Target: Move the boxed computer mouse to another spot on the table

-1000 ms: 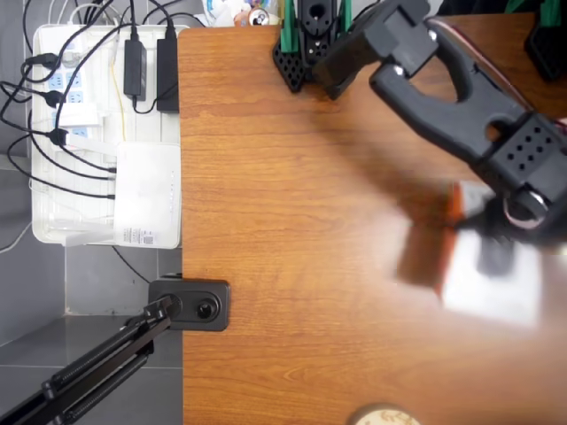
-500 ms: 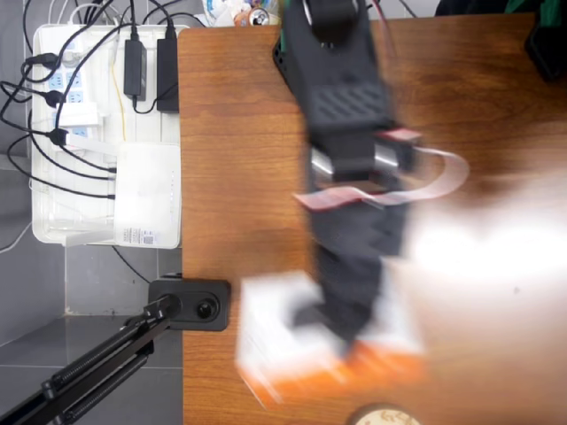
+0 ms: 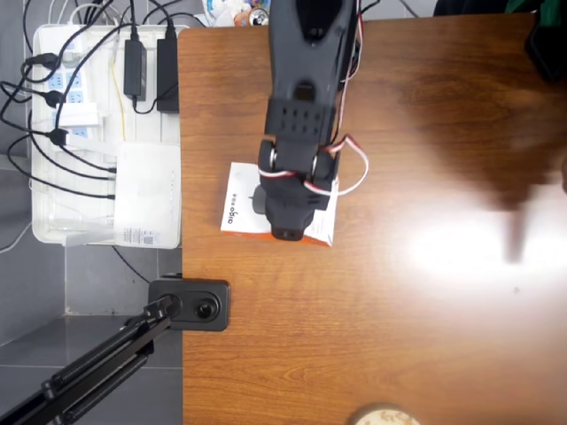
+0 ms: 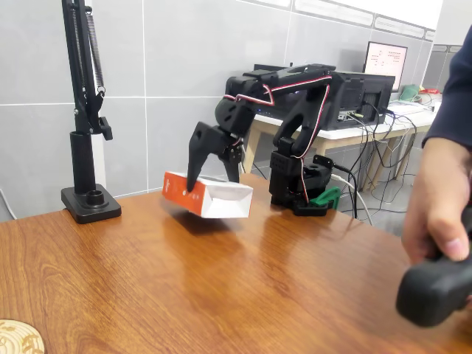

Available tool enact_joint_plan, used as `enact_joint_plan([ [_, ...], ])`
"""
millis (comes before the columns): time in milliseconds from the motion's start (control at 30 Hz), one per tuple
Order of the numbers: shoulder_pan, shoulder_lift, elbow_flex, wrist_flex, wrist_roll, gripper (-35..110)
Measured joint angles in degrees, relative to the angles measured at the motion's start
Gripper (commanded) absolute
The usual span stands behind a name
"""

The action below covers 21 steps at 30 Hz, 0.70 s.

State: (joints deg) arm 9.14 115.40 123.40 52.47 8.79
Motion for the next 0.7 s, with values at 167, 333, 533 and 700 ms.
enact_joint_plan([
  [167, 0.0, -9.4, -4.66, -0.62, 0.88, 1],
  [333, 0.18, -13.62, -6.94, -0.53, 2.9, 3],
  [533, 0.44, -15.21, -6.86, -3.69, 3.16, 64],
  [700, -0.88, -17.67, -8.09, -9.32, 3.34, 98],
])
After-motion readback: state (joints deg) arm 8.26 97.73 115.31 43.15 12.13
